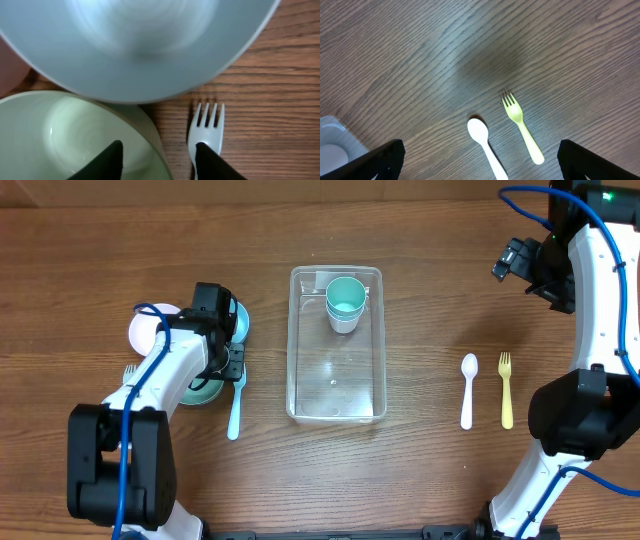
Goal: Pack container
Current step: 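Reach the left gripper to the mint-green bowl and grasp its rim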
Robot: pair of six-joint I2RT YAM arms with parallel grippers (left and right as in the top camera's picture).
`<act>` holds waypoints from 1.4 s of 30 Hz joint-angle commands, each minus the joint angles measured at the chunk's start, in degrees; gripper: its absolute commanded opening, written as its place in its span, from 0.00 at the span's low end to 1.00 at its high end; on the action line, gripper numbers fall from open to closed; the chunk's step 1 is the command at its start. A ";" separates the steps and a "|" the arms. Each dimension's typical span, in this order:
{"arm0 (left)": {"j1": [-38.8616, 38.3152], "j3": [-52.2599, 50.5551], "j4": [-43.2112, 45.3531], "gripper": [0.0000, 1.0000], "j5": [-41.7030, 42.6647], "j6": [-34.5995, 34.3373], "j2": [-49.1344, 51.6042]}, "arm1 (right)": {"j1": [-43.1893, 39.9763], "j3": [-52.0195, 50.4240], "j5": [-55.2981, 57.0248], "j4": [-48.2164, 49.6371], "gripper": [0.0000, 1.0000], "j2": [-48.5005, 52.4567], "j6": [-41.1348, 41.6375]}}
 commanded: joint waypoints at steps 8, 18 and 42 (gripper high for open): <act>-0.11 -0.26 1.22 0.30 -1.14 0.26 3.19 | 0.04 1.42 0.17 0.22 1.00 -2.16 0.28; -0.11 -0.24 1.25 0.13 -1.14 0.28 3.19 | 0.04 1.42 0.17 0.22 1.00 -2.16 0.28; -2.16 15.15 -15.67 0.04 -1.03 -3.96 -4.74 | 0.04 1.42 0.17 0.22 1.00 -2.16 0.28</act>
